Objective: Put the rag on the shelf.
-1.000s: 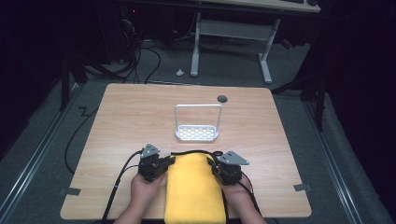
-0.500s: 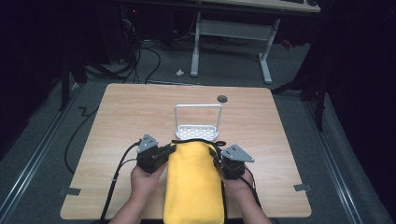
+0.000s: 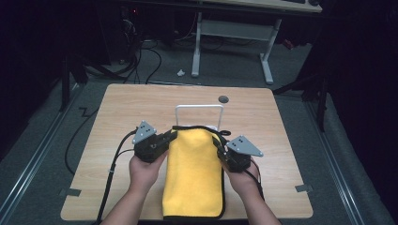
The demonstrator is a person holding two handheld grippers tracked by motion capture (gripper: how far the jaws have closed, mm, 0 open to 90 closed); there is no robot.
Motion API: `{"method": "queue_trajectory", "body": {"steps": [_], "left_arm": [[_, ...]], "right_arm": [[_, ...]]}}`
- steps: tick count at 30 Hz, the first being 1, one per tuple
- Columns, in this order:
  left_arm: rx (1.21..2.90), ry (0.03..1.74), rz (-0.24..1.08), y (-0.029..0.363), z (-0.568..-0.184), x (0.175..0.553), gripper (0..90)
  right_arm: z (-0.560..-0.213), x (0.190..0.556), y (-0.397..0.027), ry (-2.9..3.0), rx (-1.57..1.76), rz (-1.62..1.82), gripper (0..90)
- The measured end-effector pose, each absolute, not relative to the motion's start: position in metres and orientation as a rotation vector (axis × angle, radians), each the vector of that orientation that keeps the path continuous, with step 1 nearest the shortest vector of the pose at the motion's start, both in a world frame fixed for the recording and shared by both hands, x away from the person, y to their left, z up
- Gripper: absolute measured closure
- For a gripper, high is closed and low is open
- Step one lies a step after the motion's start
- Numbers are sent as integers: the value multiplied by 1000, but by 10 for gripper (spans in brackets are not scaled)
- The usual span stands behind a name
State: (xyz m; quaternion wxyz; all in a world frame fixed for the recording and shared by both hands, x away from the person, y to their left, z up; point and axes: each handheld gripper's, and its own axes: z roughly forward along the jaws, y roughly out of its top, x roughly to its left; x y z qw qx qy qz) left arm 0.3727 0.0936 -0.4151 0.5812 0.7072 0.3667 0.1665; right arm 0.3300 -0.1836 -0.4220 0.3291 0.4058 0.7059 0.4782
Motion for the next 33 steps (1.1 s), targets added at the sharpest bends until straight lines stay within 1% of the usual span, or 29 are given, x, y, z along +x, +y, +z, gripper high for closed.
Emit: {"method": "queue_trajectory", "body": {"steps": [14, 25, 33], "left_arm": [[1596, 781, 484, 92, -362, 374, 845], [1543, 741, 531, 94, -327, 377, 846], [1522, 723, 546, 94, -316, 378, 850]], "right_arm": [[-374, 337, -183, 1757, 1000, 1303, 799], [-340, 339, -182, 1686, 937, 1339, 799], [-325, 341, -185, 1647, 915, 1358, 800]]}}
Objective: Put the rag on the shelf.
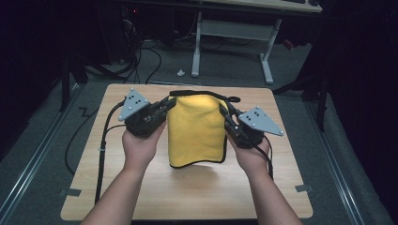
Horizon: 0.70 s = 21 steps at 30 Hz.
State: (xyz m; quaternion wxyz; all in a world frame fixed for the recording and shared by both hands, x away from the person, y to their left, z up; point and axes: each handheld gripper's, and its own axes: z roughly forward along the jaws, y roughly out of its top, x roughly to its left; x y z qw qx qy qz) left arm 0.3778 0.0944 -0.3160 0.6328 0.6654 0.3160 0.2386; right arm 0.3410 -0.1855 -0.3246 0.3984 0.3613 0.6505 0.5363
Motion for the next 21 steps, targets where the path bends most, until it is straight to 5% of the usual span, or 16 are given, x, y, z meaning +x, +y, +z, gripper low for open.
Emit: {"method": "queue_trajectory", "body": {"steps": [21], "left_arm": [[1572, 700, 591, 85, -290, 411, 849]], "right_arm": [[-303, 368, -190, 1637, 934, 1344, 800]]}}
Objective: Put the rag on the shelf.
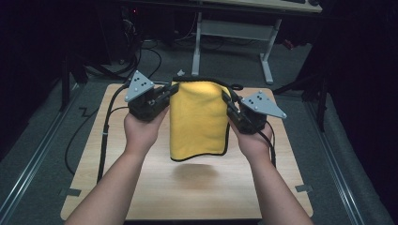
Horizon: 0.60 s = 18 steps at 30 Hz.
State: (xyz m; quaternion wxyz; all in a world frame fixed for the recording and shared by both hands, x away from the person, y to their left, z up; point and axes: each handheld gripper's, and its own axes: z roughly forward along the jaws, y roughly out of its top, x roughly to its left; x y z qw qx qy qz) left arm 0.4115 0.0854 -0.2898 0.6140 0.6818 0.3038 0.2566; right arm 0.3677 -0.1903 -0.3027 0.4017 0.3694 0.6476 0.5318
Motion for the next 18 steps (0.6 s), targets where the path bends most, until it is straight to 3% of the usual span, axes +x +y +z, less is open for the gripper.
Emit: {"method": "queue_trajectory", "body": {"steps": [18], "left_arm": [[1563, 773, 632, 78, -296, 483, 847]], "right_arm": [[-296, 444, -194, 1644, 978, 1348, 800]]}}
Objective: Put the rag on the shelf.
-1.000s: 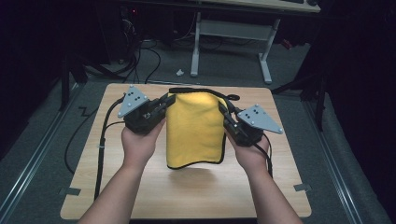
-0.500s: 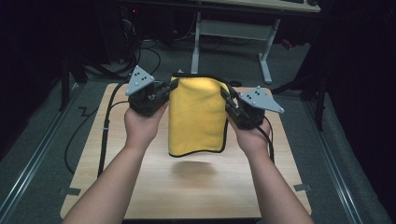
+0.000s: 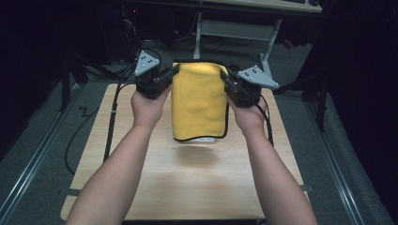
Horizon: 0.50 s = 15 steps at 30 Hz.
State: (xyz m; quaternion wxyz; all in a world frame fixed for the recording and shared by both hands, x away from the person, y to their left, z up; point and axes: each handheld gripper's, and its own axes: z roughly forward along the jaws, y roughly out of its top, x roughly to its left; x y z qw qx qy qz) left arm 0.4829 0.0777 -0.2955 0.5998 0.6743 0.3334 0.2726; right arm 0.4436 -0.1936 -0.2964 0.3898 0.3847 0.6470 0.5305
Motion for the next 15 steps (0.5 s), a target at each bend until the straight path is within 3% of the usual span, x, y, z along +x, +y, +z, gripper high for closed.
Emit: {"method": "queue_trajectory", "body": {"steps": [10, 15], "left_arm": [[1648, 778, 709, 67, -303, 513, 842], [1677, 791, 680, 62, -310, 525, 843]], "right_arm": [[-308, 476, -198, 1691, 969, 1276, 799], [-317, 490, -201, 1717, 977, 1241, 800]]}}
